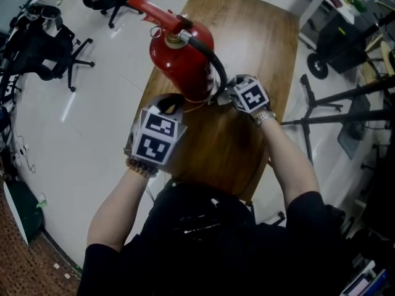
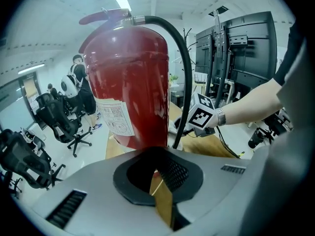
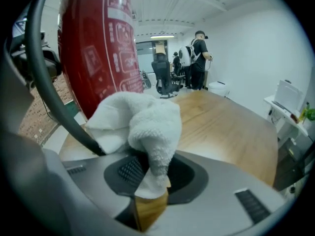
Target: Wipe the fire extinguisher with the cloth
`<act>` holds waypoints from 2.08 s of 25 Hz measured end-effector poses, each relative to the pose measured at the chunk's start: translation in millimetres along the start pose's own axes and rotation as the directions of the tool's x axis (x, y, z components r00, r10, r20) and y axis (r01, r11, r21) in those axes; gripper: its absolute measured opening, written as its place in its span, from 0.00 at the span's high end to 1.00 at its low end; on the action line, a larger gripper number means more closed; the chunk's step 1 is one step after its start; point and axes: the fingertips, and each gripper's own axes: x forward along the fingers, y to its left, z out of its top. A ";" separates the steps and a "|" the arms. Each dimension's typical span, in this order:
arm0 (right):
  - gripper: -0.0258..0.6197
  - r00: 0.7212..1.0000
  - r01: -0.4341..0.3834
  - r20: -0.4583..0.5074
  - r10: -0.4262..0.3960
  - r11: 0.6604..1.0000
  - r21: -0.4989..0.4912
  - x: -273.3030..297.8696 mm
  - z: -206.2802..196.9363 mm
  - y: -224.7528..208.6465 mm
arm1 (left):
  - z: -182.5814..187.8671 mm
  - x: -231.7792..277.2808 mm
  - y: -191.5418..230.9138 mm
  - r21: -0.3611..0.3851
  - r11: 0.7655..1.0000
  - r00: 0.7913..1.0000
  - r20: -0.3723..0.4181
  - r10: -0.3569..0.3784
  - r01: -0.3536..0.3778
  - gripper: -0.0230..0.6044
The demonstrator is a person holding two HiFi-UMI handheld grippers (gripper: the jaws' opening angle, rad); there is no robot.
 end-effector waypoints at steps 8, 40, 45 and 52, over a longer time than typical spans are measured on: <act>0.79 0.981 0.063 0.182 -0.062 0.998 -0.002 -79.6 65.5 -19.7 | 10.8 -10.1 3.1 -0.009 1.000 1.000 0.015 -0.001 0.001 0.97; 0.79 0.915 0.051 0.391 0.103 0.930 -0.364 -230.5 260.4 21.9 | 33.0 -57.1 23.6 0.115 0.993 0.997 0.062 -0.034 0.027 0.97; 0.79 0.919 -0.085 0.318 0.233 0.905 -0.417 -204.4 262.6 25.3 | 34.5 -54.0 32.5 0.089 0.996 0.999 0.055 -0.001 -0.004 0.97; 0.79 0.909 -0.210 0.241 0.340 0.873 -0.439 -164.5 247.4 21.9 | 23.9 -40.0 36.3 0.053 0.998 0.999 0.015 0.029 -0.030 0.97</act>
